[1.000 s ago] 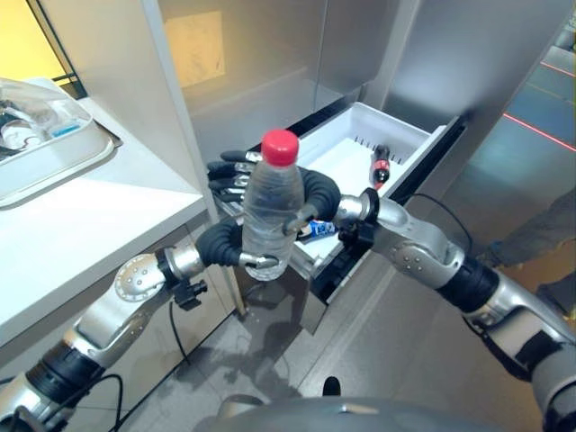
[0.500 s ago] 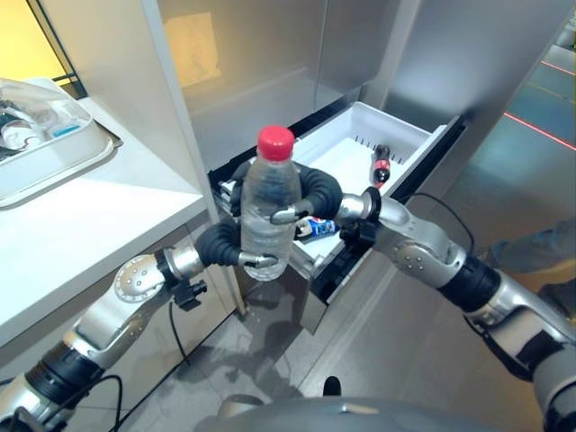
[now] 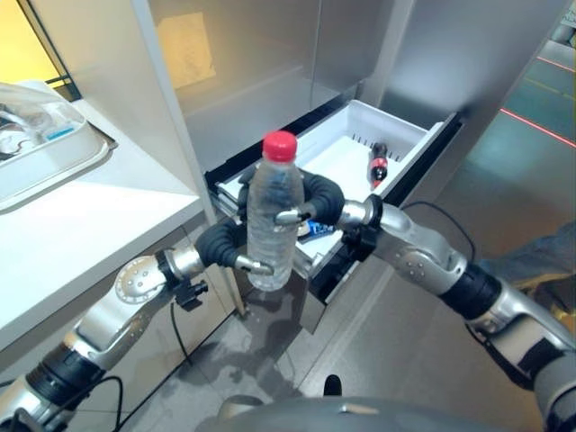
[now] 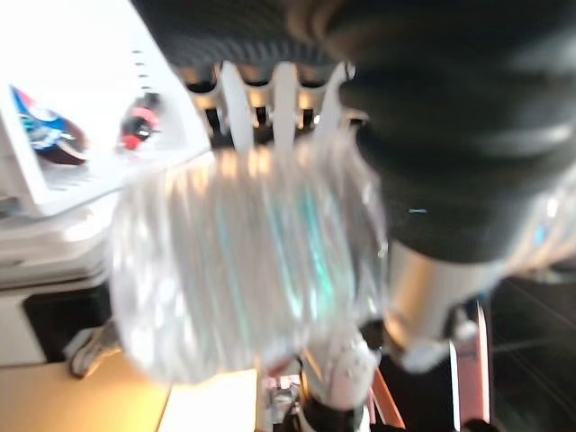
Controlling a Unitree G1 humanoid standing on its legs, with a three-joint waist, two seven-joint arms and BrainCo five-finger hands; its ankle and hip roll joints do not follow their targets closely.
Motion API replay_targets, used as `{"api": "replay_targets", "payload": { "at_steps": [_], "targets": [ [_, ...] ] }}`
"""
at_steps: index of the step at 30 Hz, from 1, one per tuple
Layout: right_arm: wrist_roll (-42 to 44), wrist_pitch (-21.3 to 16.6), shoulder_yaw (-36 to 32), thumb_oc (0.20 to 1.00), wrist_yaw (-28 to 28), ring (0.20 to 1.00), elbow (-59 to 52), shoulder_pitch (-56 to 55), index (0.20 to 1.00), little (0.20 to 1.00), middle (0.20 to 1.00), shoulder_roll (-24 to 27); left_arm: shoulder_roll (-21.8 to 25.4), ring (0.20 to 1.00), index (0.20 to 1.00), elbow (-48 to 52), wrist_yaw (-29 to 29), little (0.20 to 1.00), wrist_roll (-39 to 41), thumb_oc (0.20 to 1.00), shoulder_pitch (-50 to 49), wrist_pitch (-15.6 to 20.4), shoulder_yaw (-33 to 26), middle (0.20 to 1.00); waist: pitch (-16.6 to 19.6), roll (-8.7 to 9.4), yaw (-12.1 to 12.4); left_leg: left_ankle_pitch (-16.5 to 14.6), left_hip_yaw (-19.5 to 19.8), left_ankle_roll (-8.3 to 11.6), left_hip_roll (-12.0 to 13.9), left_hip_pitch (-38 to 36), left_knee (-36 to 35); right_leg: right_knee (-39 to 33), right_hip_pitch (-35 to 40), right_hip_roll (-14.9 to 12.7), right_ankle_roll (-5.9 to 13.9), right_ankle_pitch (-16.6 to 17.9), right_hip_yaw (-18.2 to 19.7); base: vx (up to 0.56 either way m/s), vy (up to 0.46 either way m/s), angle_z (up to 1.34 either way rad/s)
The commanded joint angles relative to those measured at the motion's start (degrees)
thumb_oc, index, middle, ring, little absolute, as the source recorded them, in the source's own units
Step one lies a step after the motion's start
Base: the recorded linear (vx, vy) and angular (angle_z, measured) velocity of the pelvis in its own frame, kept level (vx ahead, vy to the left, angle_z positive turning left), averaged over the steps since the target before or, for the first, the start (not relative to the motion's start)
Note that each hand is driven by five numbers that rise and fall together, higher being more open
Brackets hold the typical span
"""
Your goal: Take the drinks into the refrigerator
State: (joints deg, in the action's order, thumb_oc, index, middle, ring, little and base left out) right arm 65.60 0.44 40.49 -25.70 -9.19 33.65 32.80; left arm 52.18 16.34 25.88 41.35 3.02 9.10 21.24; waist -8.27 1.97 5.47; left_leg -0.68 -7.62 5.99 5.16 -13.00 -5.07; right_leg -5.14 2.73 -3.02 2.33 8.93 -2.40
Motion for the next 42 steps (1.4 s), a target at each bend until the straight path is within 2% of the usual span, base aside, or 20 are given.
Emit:
{"api": "replay_targets", "payload": {
  "at_steps": [1, 12, 24, 34, 35, 42],
  "targets": [
    [5.8, -3.2, -4.5, 0.200, 1.6, 0.200, -4.2, 0.4, 0.200, 0.200, 0.200, 1.5, -0.3, 1.000, 1.000, 2.4, -0.9, 1.000, 5.9, 1.000, 3.4, 2.8, -3.2, 1.000, -0.3, -0.17, 0.1, -3.0, 1.8, -4.32, -2.9, 1.2, 0.1, 8.3, 1.9, -1.9, 3.25, -7.9, -4.6, 0.00, 0.000, 0.00],
    [7.8, -7.3, -14.0, 0.200, 8.9, 0.200, 4.4, -1.9, 0.200, 0.200, 0.200, -0.3, -0.3, 1.000, 1.000, 2.1, -0.8, 1.000, 8.3, 1.000, -1.2, -0.3, -2.6, 1.000, -0.2, -0.03, 0.2, -3.0, 1.5, -4.49, -3.0, 1.1, 0.1, 8.0, 1.8, -1.7, 3.36, -7.6, -4.4, 0.00, 0.000, 0.00],
    [7.5, -10.5, -18.3, 0.200, 13.4, 0.200, 12.7, 3.8, 0.200, 0.200, 0.200, -0.1, -0.9, 1.000, 1.000, 1.5, -1.6, 1.000, 8.5, 1.000, -2.5, -0.7, -3.0, 1.000, -0.4, -0.08, 0.6, -3.2, 1.1, -4.62, -3.0, 1.0, 0.1, 8.1, 1.6, -1.7, 3.40, -7.5, -4.2, 0.00, 0.000, 0.00],
    [1.4, -12.0, -19.6, 0.200, 15.8, 0.200, 19.8, 12.5, 0.200, 0.200, 0.200, 7.9, -1.3, 1.000, 1.000, 1.5, -0.1, 1.000, 9.6, 1.000, -3.3, -0.5, -3.5, 1.000, -1.6, -0.08, 0.9, -3.0, 1.0, -4.95, -3.1, 2.0, 0.2, 9.3, 0.0, -1.5, 3.54, -7.9, -3.8, 0.00, 0.000, 0.00],
    [0.8, -12.8, -19.4, 0.200, 16.3, 0.200, 23.1, 15.8, 0.200, 0.200, 0.200, 9.0, -1.0, 1.000, 1.000, 1.8, 0.5, 1.000, 10.1, 1.000, -3.1, -0.4, -3.0, 1.000, -2.1, -0.02, 1.1, -3.0, 1.2, -5.09, -3.1, 2.7, 0.3, 9.8, -1.1, -1.3, 3.62, -7.9, -3.6, 0.00, 0.000, 0.00],
    [-1.2, -14.1, -15.9, 0.200, 17.8, 0.200, 30.4, 27.0, 0.200, 0.200, 0.200, 11.0, 0.6, 1.000, 1.000, 2.7, 1.3, 1.000, 11.6, 1.000, -2.2, -0.3, -1.9, 1.000, -4.1, 0.02, 1.7, -2.0, 1.0, -5.21, -3.1, 6.1, 0.9, 10.5, -4.7, -0.9, 3.62, -7.5, -2.9, -0.03, 0.010, -0.02]
  ]
}}
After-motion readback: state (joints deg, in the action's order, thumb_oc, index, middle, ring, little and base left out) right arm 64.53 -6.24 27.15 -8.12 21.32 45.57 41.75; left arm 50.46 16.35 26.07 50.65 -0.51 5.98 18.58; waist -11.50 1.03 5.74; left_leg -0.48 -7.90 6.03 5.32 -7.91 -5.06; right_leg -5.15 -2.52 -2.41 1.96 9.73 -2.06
